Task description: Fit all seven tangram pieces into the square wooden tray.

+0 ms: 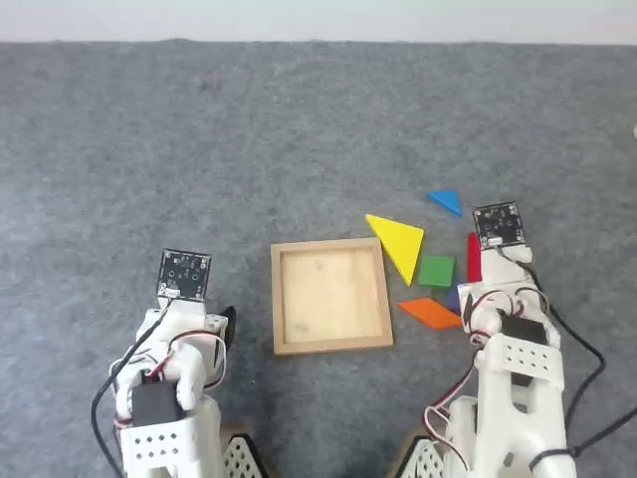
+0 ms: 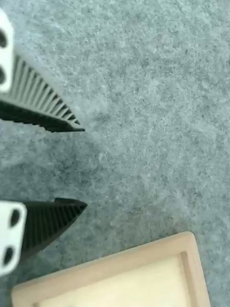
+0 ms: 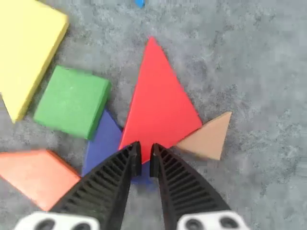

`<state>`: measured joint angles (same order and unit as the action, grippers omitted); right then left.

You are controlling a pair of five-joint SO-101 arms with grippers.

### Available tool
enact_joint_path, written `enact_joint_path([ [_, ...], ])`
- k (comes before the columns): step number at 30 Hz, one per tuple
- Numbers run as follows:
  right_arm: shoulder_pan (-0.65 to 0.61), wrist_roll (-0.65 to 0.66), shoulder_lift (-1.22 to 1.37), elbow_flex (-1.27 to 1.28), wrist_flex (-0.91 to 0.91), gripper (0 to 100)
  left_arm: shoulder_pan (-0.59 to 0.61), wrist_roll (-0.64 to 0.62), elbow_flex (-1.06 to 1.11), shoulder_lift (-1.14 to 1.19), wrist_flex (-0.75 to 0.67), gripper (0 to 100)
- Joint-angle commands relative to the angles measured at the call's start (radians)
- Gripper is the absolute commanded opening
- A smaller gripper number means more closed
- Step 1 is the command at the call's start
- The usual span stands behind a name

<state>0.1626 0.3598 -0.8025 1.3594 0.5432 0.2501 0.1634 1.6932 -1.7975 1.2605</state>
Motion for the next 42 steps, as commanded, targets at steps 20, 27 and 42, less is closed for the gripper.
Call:
enact_joint_path([
  [20,-0.065,0.011,-0.297,0.158,-0.061,4.6,0.0,0.008,-0.008,-0.02,0.005,22],
  [27,-0.067,0.012,-0.328,0.166,-0.047,4.7,0.0,0.008,-0.008,-0.02,0.005,22],
  [42,-0.067,0.014,-0.332,0.167,-0.048,4.7,0.0,0.008,-0.008,-0.02,0.005,22],
])
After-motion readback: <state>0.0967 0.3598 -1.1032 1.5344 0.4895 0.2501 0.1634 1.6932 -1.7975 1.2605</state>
